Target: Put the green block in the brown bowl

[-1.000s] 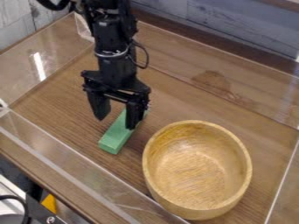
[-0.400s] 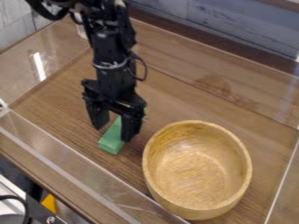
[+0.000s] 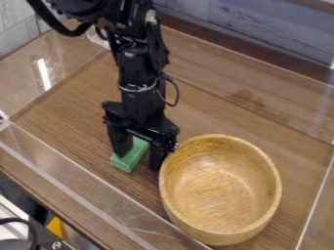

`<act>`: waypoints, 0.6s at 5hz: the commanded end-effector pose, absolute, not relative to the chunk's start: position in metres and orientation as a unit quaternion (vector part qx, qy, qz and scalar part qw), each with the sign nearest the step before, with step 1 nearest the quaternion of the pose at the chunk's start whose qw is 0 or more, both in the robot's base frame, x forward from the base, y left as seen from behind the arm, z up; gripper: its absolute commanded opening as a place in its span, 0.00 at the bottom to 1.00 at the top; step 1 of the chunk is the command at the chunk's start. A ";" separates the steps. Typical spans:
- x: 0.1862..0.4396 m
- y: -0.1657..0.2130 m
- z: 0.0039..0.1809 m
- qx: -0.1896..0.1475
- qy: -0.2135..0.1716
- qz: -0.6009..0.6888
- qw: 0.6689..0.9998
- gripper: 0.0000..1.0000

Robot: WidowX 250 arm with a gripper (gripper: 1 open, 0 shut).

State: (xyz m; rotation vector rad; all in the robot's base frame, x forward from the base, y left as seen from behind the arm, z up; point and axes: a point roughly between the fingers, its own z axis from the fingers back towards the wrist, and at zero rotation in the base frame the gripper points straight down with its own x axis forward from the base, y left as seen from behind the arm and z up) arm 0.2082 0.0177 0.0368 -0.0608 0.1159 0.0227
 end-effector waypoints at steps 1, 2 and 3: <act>0.211 0.013 0.043 -0.029 0.040 0.053 0.997 1.00; 0.207 0.019 0.043 -0.029 0.041 0.054 0.997 1.00; 0.204 0.024 0.044 -0.028 0.042 0.055 0.997 1.00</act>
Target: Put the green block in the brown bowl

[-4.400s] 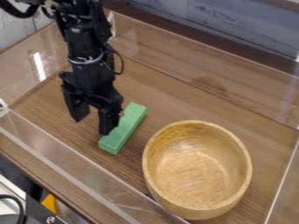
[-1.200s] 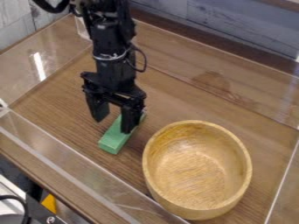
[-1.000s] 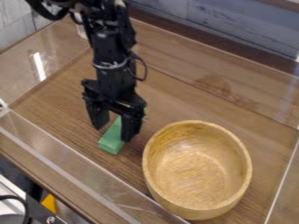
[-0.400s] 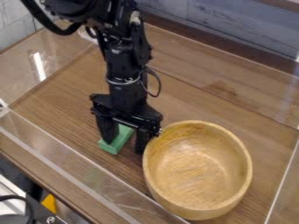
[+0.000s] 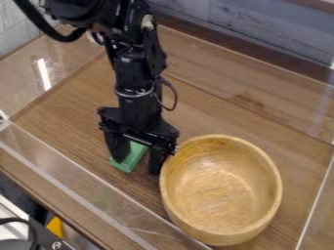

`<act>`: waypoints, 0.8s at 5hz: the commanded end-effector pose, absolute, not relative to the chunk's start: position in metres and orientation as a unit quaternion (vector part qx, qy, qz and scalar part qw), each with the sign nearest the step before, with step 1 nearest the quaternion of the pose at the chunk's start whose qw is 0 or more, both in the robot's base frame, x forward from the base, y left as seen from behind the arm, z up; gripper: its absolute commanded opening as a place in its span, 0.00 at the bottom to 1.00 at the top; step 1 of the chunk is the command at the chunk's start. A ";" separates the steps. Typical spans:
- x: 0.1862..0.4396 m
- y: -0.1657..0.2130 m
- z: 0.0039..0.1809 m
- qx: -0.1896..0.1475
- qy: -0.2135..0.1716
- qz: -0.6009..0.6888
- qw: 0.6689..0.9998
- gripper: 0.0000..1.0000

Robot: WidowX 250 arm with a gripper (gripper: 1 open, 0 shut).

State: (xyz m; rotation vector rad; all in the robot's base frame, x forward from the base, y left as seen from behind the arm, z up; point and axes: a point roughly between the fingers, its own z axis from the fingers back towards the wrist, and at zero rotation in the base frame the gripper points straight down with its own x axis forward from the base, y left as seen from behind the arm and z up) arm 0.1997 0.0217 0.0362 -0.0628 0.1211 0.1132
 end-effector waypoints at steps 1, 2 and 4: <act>0.205 0.035 0.038 -0.029 0.043 0.086 0.995 0.00; 0.206 0.045 0.037 -0.033 0.045 0.114 0.992 0.00; 0.204 0.047 0.014 -0.040 0.048 0.154 0.986 0.00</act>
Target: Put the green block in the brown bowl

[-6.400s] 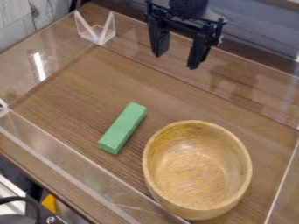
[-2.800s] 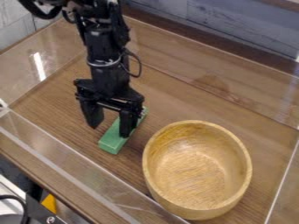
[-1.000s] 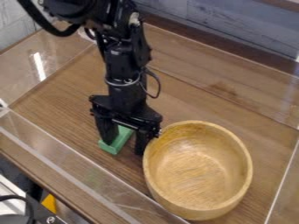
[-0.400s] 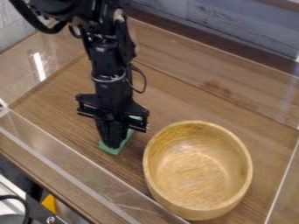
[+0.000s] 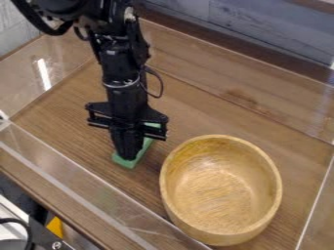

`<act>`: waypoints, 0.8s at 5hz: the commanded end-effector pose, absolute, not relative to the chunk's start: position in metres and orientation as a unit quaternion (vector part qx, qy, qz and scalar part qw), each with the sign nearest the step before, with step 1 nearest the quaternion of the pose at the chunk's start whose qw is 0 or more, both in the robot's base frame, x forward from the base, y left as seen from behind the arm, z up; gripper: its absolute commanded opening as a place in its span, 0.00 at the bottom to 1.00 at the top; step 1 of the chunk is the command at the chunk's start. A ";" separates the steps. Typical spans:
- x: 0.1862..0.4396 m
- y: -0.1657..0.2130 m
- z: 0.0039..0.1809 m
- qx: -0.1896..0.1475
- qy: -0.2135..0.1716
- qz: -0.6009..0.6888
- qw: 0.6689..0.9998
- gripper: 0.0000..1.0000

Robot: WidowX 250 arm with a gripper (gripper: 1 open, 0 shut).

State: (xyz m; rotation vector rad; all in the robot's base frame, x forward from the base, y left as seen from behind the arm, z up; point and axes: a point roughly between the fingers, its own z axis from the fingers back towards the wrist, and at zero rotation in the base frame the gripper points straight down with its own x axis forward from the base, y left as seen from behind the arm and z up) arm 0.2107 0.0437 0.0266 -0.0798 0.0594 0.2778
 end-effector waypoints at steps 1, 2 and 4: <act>0.204 0.042 0.023 -0.041 0.051 0.179 0.982 0.00; 0.203 0.036 0.033 -0.043 0.054 0.203 0.977 0.00; 0.235 0.073 0.089 -0.054 0.041 0.221 0.973 0.00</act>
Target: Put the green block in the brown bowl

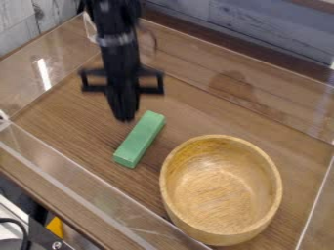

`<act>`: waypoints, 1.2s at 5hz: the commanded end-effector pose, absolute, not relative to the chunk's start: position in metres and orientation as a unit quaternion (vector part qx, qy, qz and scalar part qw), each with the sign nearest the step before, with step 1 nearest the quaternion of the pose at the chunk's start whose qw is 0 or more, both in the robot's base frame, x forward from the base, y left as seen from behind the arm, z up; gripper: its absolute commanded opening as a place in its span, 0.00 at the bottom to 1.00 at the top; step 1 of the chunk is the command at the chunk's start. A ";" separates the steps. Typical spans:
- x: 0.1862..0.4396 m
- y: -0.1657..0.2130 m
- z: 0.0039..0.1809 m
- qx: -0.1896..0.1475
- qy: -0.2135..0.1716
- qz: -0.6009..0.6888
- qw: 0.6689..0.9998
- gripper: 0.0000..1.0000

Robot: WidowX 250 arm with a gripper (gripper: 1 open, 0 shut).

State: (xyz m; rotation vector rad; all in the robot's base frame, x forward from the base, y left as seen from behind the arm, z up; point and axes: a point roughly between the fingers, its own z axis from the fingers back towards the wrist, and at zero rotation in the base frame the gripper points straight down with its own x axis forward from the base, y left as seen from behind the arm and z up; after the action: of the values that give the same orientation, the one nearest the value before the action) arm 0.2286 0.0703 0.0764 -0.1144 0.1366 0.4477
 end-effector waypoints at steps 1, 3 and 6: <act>0.234 0.070 0.088 -0.050 0.037 0.180 0.982 1.00; 0.237 0.061 0.088 -0.045 0.038 0.122 0.991 1.00; 0.246 0.057 0.040 -0.035 0.043 0.071 0.996 1.00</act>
State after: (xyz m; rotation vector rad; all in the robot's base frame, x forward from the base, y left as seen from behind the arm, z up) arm 0.2406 0.0557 0.0330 -0.0800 0.1181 0.1540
